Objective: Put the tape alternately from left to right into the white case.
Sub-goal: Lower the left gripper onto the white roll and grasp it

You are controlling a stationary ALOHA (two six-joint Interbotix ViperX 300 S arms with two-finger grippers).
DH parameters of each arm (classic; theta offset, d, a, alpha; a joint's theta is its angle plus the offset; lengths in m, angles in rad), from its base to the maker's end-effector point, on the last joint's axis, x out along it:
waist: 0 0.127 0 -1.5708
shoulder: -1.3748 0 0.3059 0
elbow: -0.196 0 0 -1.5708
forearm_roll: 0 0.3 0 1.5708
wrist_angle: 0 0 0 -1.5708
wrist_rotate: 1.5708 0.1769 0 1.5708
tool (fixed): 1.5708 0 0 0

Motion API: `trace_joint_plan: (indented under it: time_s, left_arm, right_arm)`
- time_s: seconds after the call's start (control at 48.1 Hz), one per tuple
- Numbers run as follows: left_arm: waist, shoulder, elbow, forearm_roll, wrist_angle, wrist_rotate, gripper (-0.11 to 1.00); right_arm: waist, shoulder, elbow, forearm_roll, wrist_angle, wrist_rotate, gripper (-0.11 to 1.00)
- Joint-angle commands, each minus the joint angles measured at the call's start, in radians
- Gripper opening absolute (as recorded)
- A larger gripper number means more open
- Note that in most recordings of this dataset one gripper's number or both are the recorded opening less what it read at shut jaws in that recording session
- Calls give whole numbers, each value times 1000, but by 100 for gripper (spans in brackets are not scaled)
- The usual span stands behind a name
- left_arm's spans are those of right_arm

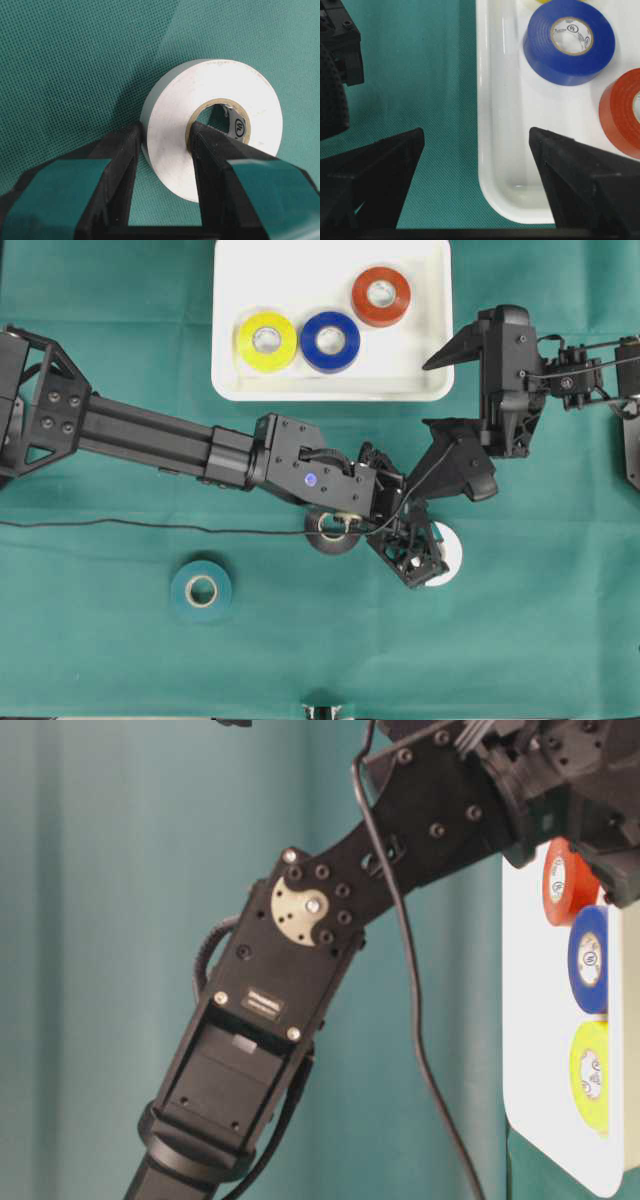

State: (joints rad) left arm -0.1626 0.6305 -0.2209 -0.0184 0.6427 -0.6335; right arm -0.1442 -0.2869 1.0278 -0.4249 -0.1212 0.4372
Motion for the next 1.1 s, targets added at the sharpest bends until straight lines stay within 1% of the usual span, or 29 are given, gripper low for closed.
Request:
trace_joint_plan:
  time_s: [0.0,0.353,0.748,1.081]
  left_arm:
    - [5,-48,-11,2,-2,3,29]
    - [5,-71,2,2,17,11,29]
    - [5,-192,58,3,18,57,29]
    - [6,-244,94,3,20,60,29]
  right_arm:
    - [2,-12,-6,0,-3,2,83]
    - [2,-12,-3,0,-5,2,83]
    - [2,-12,5,0,-5,2,83]
    - [3,-12,11,0,-8,2,83]
